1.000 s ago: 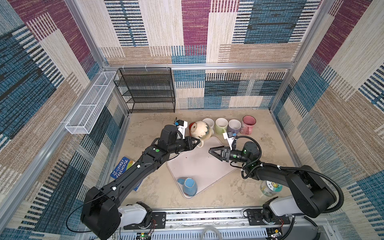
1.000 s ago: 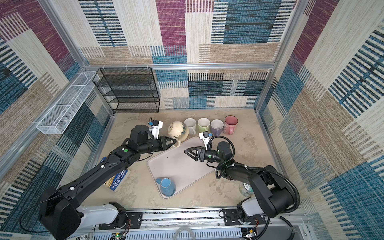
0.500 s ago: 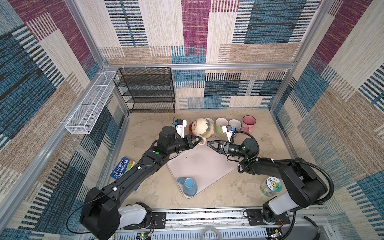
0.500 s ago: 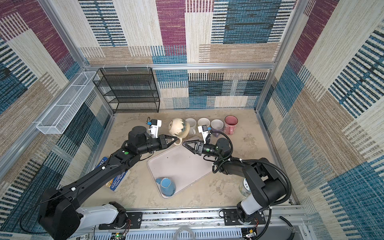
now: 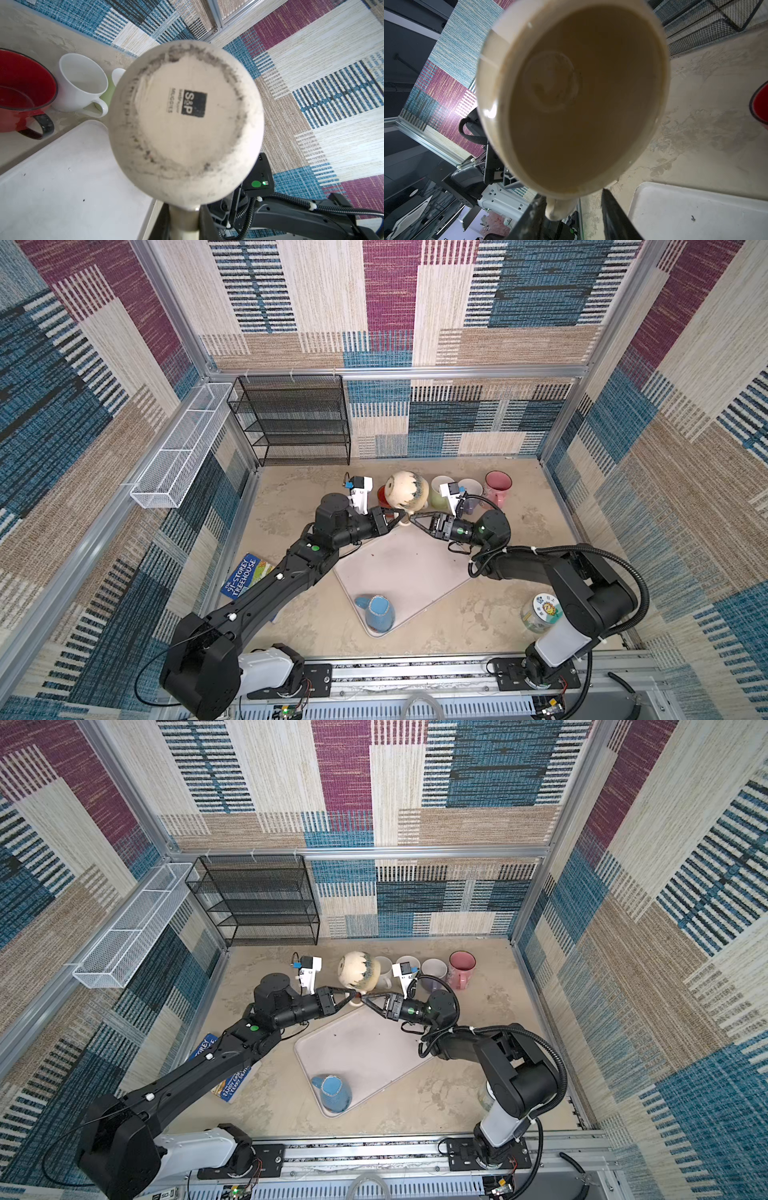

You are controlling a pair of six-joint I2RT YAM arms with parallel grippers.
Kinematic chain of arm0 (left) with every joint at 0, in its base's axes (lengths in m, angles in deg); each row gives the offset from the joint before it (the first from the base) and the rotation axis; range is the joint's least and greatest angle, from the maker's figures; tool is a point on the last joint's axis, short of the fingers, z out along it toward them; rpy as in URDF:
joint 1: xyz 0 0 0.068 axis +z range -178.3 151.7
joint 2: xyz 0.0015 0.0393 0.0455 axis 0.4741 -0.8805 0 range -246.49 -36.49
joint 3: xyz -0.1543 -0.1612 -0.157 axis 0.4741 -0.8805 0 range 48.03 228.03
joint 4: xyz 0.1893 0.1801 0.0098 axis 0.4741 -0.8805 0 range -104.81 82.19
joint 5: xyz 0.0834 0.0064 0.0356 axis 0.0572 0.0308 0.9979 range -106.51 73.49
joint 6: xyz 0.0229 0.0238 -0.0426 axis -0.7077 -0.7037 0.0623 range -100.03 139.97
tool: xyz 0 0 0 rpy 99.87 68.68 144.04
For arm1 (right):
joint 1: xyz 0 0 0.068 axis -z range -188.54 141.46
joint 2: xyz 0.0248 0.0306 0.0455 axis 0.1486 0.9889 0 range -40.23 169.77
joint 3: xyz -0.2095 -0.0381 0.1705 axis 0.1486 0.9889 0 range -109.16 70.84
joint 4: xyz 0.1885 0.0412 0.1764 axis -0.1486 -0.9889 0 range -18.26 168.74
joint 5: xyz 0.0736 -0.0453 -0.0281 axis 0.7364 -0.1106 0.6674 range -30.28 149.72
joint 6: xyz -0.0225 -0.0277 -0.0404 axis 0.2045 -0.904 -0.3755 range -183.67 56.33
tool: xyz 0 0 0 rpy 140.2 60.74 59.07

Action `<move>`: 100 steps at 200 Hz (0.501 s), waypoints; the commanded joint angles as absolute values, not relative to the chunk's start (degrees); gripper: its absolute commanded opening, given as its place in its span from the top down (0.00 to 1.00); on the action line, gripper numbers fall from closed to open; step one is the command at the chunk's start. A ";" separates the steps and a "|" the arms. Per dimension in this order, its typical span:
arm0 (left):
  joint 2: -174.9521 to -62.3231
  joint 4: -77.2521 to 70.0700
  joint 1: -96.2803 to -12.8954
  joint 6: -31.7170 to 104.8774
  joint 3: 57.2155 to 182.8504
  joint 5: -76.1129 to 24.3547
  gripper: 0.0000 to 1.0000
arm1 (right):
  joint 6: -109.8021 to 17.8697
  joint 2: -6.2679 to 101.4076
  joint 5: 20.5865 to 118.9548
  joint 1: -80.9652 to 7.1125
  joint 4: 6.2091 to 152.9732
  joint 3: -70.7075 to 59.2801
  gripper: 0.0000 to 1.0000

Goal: Turn the mug right side up
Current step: 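Close the right gripper on the cream mug's rim while the left holds it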

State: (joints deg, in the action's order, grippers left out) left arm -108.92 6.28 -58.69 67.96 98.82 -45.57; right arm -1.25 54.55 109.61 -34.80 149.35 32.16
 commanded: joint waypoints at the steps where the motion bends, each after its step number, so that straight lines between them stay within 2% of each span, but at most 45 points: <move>1: -109.02 15.79 -58.55 68.48 98.83 -47.36 1.00 | 0.90 55.37 109.80 -34.91 153.43 31.37 0.54; 50: -109.99 20.17 -58.60 70.21 96.75 -48.06 1.00 | 2.69 56.43 109.52 -34.91 155.60 29.79 0.53; 100: -110.74 23.74 -58.61 71.46 95.28 -48.23 1.00 | 6.32 58.23 109.73 -35.25 159.52 28.08 0.61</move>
